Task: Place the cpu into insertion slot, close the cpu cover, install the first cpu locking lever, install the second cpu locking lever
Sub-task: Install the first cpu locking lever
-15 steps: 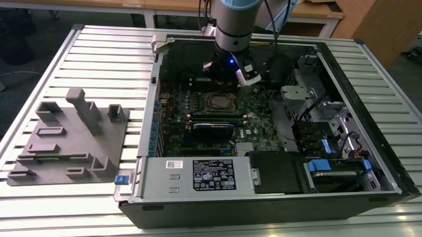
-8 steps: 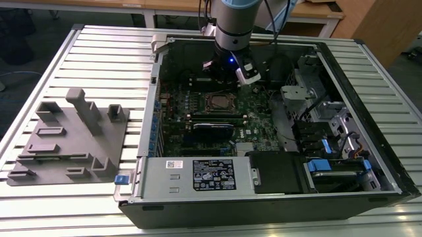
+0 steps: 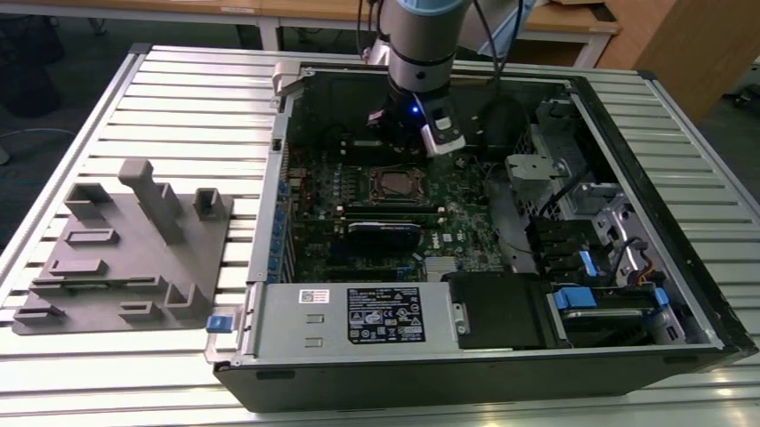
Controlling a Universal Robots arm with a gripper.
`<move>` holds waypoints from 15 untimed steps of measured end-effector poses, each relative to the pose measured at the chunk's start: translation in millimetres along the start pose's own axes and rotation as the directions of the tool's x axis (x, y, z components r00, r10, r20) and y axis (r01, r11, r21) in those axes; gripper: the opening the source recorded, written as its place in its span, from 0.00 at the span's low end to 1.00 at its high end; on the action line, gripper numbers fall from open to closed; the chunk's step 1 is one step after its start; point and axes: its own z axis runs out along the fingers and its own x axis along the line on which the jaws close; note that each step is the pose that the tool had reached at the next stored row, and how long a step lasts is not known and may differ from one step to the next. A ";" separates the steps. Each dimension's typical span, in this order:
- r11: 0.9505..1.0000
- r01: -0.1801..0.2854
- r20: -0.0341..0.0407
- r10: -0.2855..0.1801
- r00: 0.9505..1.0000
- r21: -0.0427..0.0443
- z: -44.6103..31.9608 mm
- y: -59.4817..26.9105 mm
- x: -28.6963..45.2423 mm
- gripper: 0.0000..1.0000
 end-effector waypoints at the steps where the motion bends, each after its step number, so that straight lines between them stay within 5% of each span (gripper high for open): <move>1: 1.000 -0.010 0.002 0.010 1.000 0.000 0.2 -0.1 0.2 0.11; 15: 0.999 -0.044 0.008 0.044 0.999 0.002 1.9 2.7 8.0 0.11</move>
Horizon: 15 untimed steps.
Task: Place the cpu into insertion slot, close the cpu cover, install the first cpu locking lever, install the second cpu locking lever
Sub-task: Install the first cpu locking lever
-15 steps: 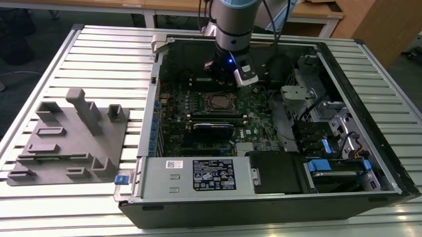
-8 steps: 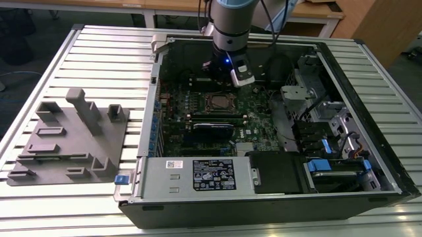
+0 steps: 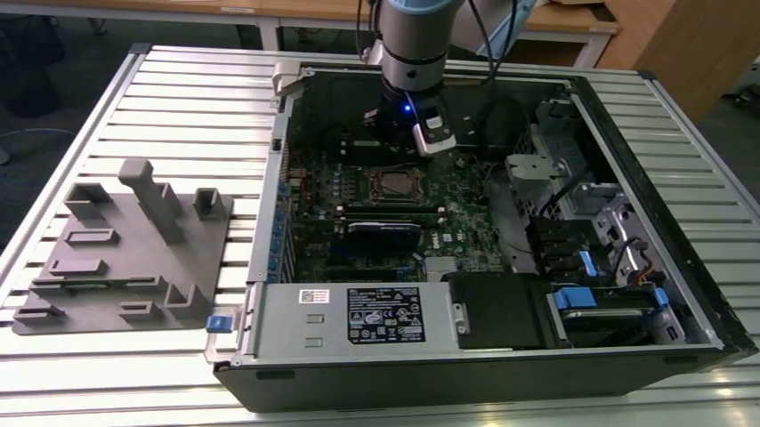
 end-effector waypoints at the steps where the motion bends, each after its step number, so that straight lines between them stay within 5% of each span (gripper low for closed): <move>1: 1.000 -0.001 0.000 0.001 1.000 0.001 0.1 0.1 -0.1 0.11; 15: 1.000 -0.012 0.008 0.011 1.000 0.026 1.0 0.1 -1.1 0.11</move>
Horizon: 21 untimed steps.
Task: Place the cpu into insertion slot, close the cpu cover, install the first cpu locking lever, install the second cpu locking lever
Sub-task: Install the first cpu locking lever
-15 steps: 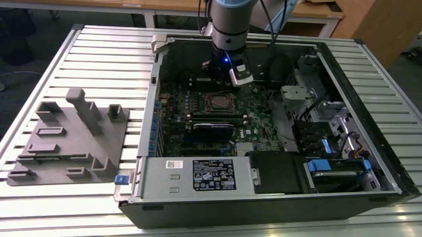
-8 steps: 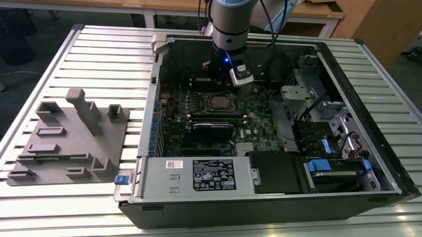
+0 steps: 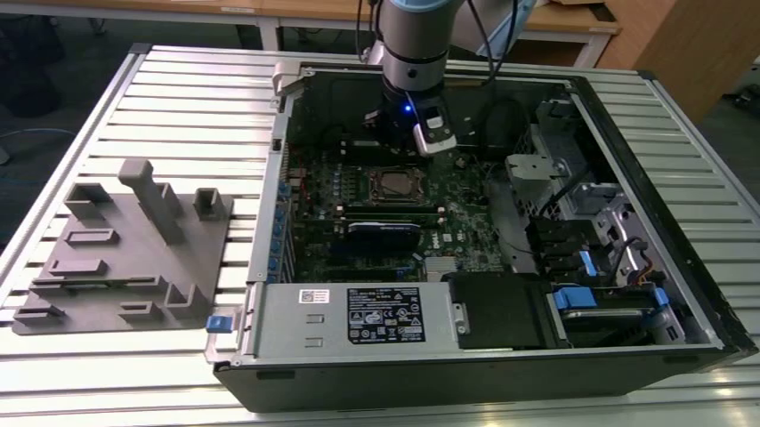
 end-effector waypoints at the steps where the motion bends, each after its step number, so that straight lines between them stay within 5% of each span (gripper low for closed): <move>1: 1.000 -0.001 0.001 0.001 1.000 0.000 0.6 -0.1 0.0 0.11; 21: 1.000 -0.014 0.007 0.014 1.000 0.000 1.0 1.9 0.5 0.11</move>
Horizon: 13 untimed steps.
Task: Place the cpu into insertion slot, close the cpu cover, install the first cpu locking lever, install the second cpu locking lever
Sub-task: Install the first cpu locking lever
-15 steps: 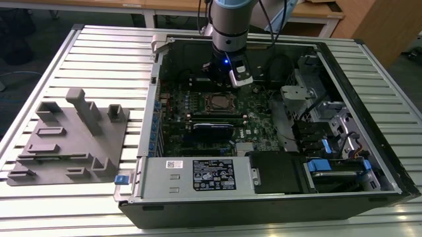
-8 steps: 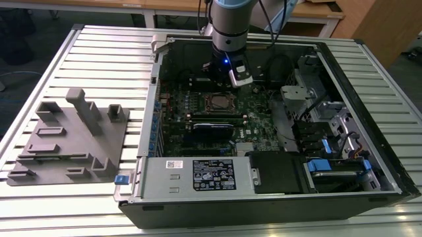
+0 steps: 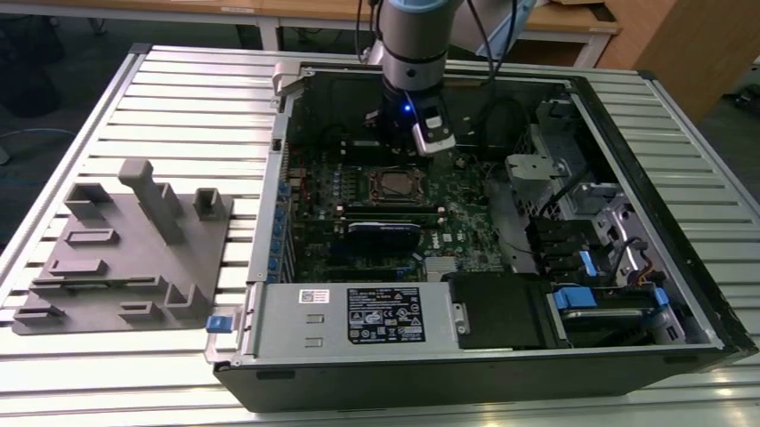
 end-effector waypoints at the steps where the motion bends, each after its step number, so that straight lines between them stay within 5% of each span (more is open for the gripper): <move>1: 1.000 0.000 0.000 0.000 1.000 0.000 -0.8 0.1 0.0 0.11; 13: 1.000 -0.005 0.001 0.005 1.000 0.000 -2.8 1.3 0.1 0.11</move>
